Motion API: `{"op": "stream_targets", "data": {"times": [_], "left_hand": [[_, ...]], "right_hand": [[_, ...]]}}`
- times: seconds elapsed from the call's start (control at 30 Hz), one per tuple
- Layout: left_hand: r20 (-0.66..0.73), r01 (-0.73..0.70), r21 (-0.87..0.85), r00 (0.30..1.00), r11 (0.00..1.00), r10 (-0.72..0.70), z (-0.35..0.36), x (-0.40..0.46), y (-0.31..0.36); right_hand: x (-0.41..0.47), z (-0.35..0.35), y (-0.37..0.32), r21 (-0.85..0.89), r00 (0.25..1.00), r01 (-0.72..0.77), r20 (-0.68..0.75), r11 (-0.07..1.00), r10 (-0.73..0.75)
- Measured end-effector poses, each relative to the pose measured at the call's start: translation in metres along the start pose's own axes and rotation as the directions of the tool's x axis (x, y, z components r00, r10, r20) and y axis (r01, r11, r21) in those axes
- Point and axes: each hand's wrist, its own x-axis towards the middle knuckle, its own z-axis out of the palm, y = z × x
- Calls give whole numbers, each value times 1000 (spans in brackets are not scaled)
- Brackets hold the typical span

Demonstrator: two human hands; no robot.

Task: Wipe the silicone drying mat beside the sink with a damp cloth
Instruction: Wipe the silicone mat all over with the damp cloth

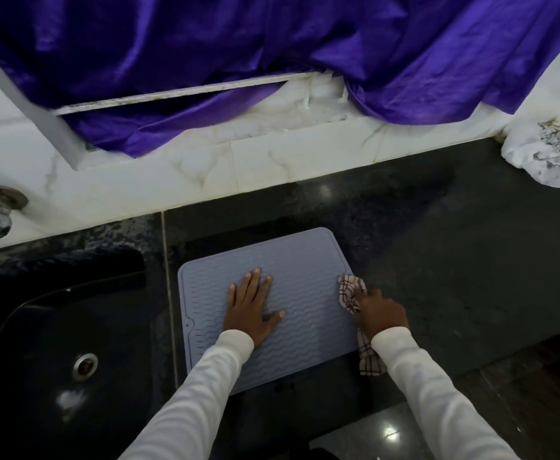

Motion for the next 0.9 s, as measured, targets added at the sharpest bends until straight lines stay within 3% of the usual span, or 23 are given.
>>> {"op": "stream_targets", "data": {"times": [0.67, 0.9], "left_hand": [[-43, 79, 11, 996, 997, -78, 1, -7, 9], [-42, 74, 7, 996, 997, -74, 2, -7, 11]], "right_hand": [[-75, 16, 28, 2, 983, -24, 181, 1000, 23], [-95, 22, 21, 78, 987, -79, 147, 994, 67]]}}
